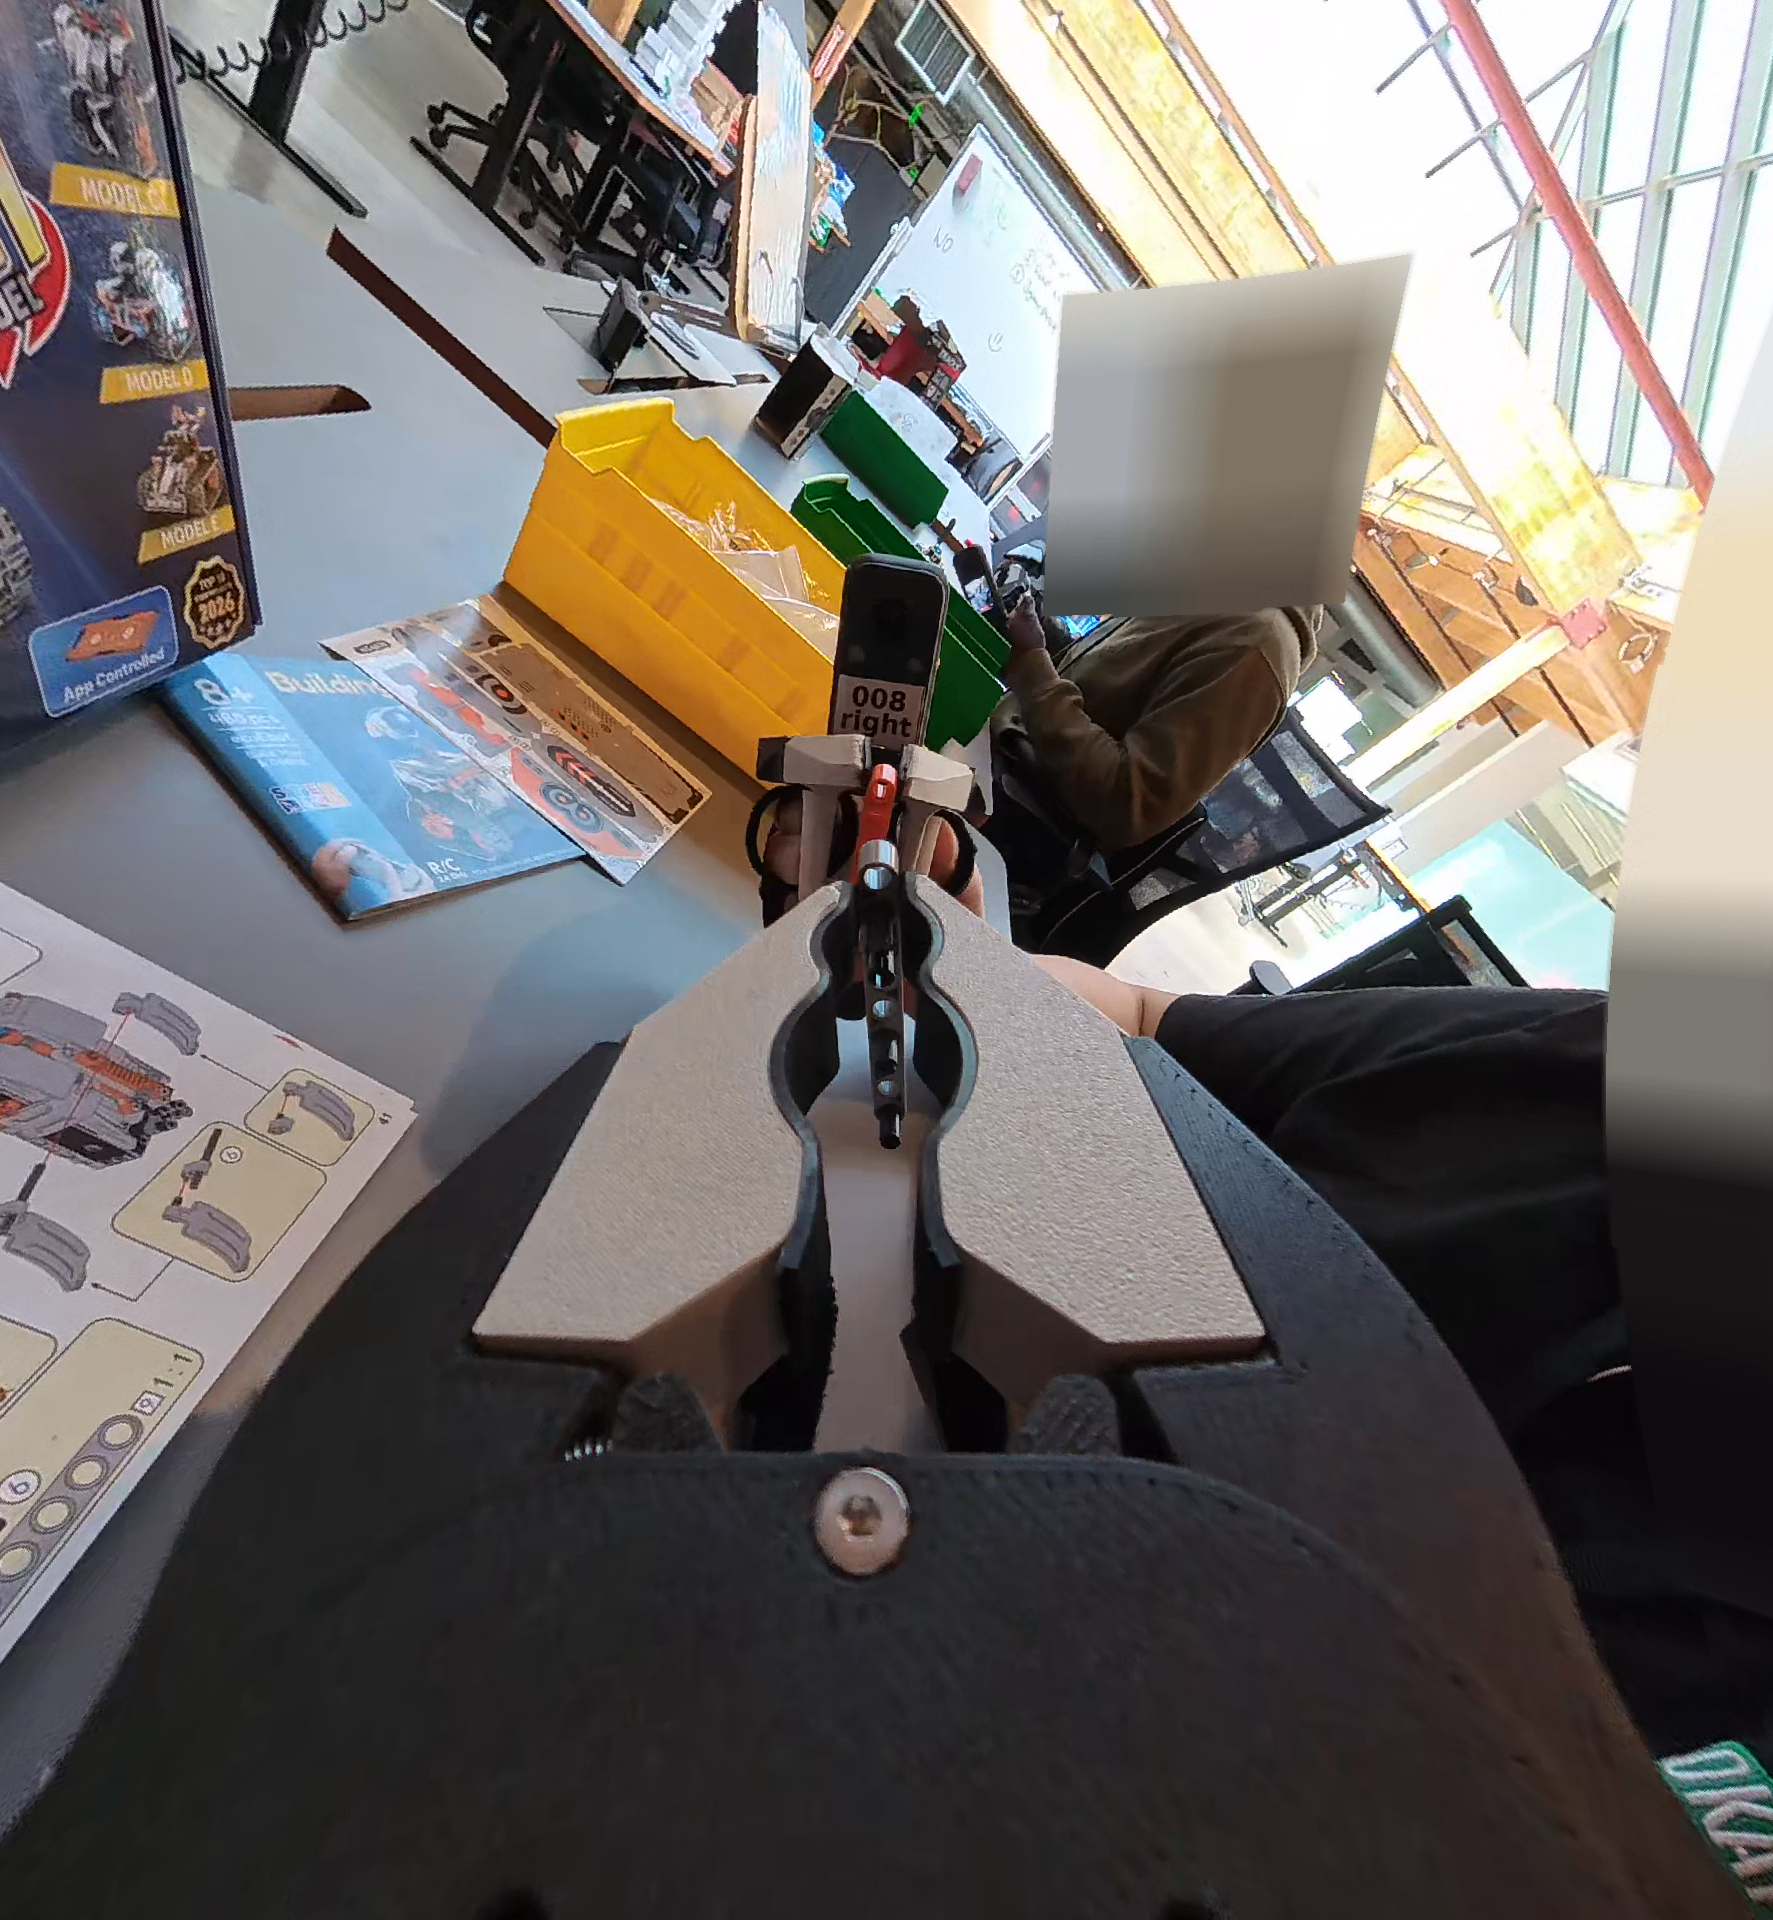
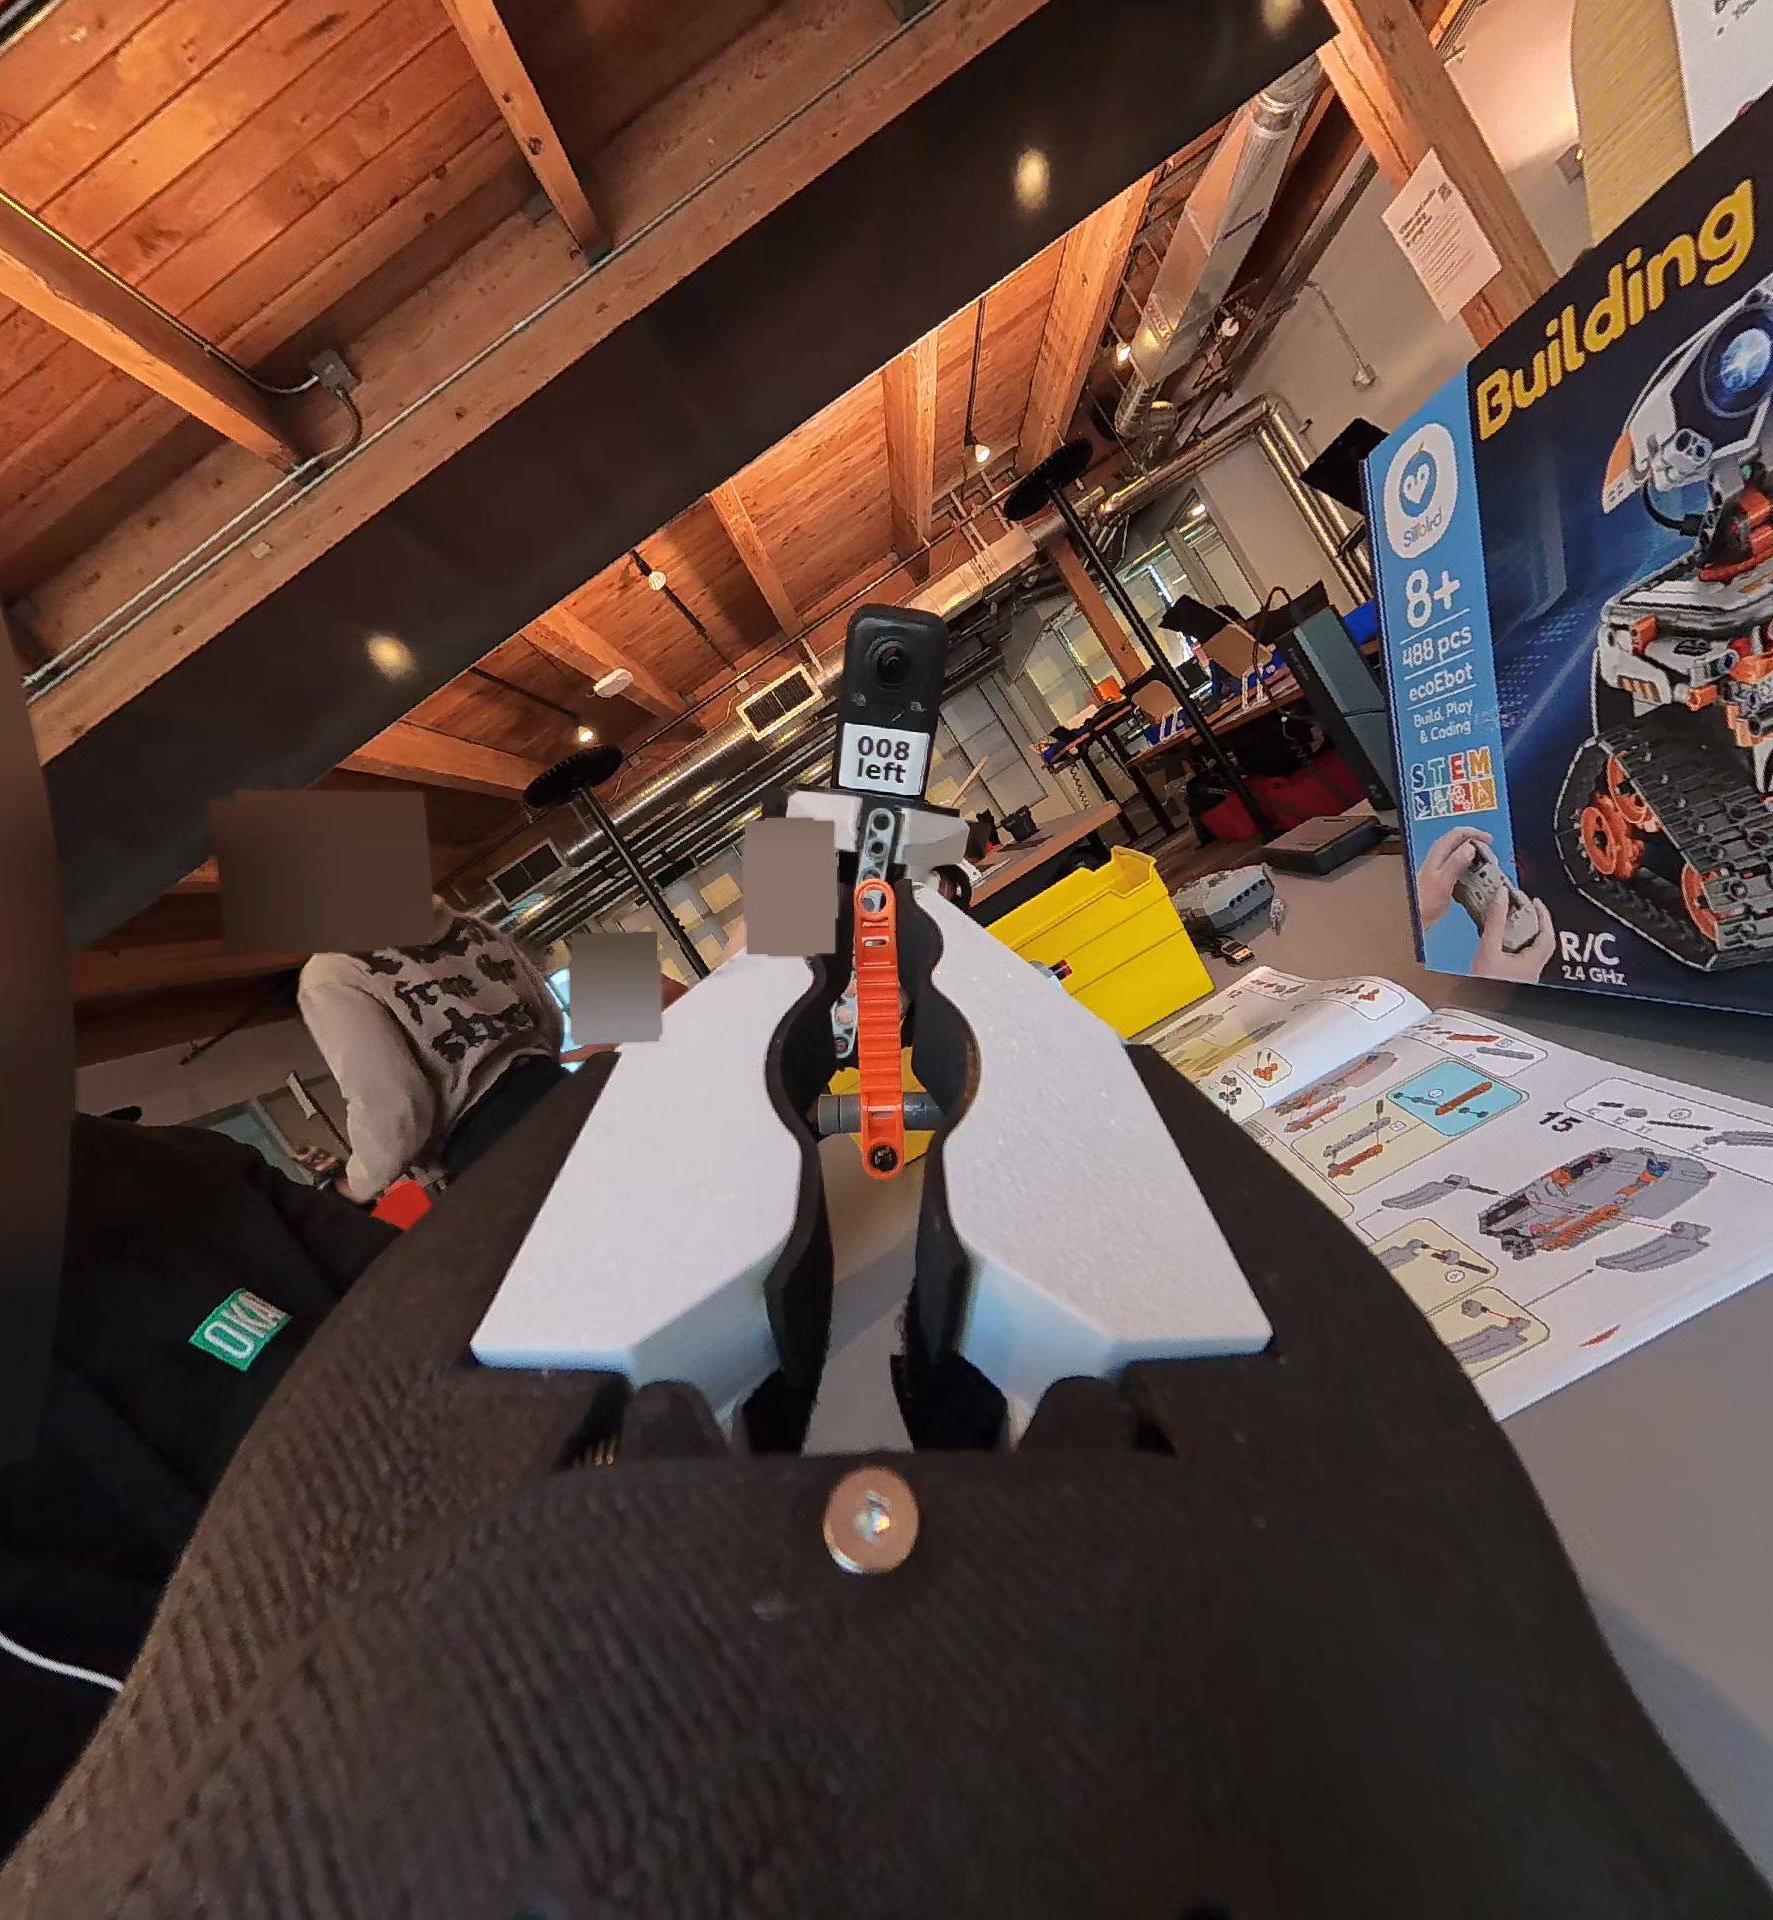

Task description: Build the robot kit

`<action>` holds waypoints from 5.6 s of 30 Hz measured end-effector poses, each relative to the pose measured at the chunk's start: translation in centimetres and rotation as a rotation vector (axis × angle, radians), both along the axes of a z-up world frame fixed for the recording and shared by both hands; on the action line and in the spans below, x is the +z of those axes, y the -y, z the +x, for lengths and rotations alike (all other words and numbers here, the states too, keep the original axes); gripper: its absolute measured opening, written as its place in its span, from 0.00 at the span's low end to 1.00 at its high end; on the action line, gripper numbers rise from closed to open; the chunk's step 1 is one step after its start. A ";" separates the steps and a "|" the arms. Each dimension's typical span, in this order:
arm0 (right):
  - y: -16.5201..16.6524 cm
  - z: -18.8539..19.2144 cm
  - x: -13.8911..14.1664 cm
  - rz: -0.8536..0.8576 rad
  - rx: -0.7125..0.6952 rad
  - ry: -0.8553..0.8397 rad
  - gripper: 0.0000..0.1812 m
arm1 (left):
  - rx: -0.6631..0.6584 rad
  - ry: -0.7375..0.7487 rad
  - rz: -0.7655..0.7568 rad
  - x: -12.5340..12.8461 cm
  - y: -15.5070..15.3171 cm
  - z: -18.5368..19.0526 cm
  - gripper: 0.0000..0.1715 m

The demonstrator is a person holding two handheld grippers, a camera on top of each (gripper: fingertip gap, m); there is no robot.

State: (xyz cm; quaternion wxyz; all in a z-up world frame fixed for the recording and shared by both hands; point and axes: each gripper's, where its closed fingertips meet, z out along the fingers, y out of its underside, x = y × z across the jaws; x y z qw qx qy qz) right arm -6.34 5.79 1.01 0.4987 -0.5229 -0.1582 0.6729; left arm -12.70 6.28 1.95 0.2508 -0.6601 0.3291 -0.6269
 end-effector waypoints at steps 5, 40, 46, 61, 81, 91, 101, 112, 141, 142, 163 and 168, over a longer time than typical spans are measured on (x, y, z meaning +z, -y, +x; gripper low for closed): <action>0.0 0.0 0.0 -0.002 0.000 0.001 0.03 | -0.008 0.001 -0.003 0.0 0.1 0.1 0.03; -0.1 0.0 -0.2 -0.004 0.006 0.006 0.03 | 0.085 0.054 0.175 1.9 -1.1 -3.4 0.03; -0.1 -0.1 -0.3 -0.007 0.009 0.006 0.03 | 0.088 0.056 0.175 2.0 -1.1 -3.5 0.03; -0.1 -0.1 -0.3 -0.007 0.012 0.009 0.03 | 0.081 0.052 0.173 1.8 -1.0 -3.3 0.03; 0.0 -0.2 -0.3 -0.005 0.017 0.011 0.03 | 0.077 0.049 0.172 1.8 -0.9 -3.5 0.03; 0.0 -0.3 -0.3 -0.007 0.019 0.010 0.03 | 0.068 0.044 0.171 1.6 -0.8 -3.3 0.03; -0.1 -0.6 -0.9 -0.023 0.031 0.013 0.03 | 0.071 0.045 0.162 1.4 -1.0 -3.6 0.03; -0.2 -0.5 -0.9 -0.027 0.035 0.007 0.03 | -0.004 0.097 0.149 2.0 0.2 -3.5 0.03; 1.7 -1.9 0.7 -0.029 0.064 -0.029 0.03 | -0.147 0.056 0.100 -0.2 2.5 4.0 0.03; 1.7 -1.9 0.7 -0.033 0.062 -0.032 0.03 | -0.146 0.054 0.103 -0.3 2.4 4.1 0.03; 0.2 -0.9 0.0 -0.120 0.015 -0.079 0.03 | -0.060 0.013 0.159 -1.1 1.3 5.3 0.02; -0.1 -0.6 -0.2 -0.094 -0.017 -0.052 0.03 | -0.041 0.011 0.146 -1.3 1.0 5.7 0.03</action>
